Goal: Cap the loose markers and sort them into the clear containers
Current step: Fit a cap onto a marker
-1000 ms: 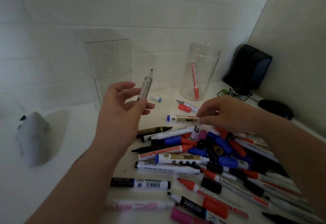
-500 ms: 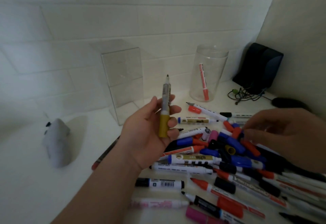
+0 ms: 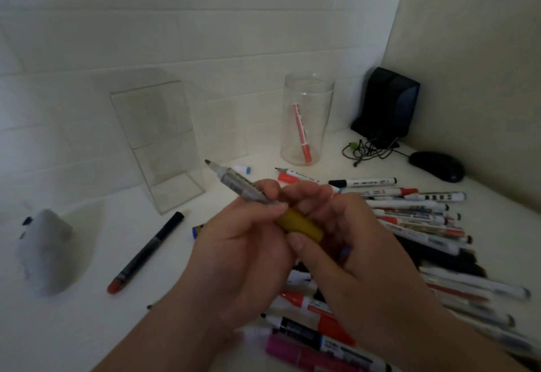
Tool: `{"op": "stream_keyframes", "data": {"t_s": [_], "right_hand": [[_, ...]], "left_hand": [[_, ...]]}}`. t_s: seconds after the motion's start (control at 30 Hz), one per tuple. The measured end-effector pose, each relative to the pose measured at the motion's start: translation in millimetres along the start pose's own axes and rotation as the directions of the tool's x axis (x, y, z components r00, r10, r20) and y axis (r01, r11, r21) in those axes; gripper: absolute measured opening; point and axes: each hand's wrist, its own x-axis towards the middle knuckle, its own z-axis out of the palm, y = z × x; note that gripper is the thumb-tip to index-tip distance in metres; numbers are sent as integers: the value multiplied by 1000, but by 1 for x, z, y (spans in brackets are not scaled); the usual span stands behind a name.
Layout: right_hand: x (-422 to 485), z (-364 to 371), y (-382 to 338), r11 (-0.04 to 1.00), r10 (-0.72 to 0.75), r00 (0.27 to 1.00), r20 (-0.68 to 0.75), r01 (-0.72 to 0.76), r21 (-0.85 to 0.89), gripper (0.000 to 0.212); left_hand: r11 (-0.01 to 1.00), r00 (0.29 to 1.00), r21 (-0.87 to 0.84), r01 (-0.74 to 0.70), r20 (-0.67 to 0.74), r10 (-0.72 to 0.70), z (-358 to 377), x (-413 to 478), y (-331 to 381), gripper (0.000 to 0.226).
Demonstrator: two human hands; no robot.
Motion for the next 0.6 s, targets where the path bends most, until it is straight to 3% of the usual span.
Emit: {"op": "stream_keyframes", "data": {"t_s": [0.07,0.13,0.27,0.4,0.5,0.6], "right_hand": [[-1,2,6,990,-91,996,-1,91,-111,15],[-2,6,12,944,-188,982,10,183,-275,12],[-9,16,16,800,-361,931,-52,280,-531,29],[-12,26,14,834,-308,951,0,270,-482,39],[-12,24,10,821,-316,948,31,290,-491,51],[-14,22,10,901,-271,962,32,265,-345,49]], "left_hand": [[999,1000,-43,-7,-10,6,3,-1,-1,29],[998,991,-42,-41,-131,35,8,-1,-2,54],[988,903,55,-145,-402,155,21,-1,-4,58],[988,902,40,-147,-405,150,26,0,-9,64],[986,928,54,-157,-333,166,24,-1,-15,62],[986,952,86,-141,-263,159,20,-1,-16,62]]}}
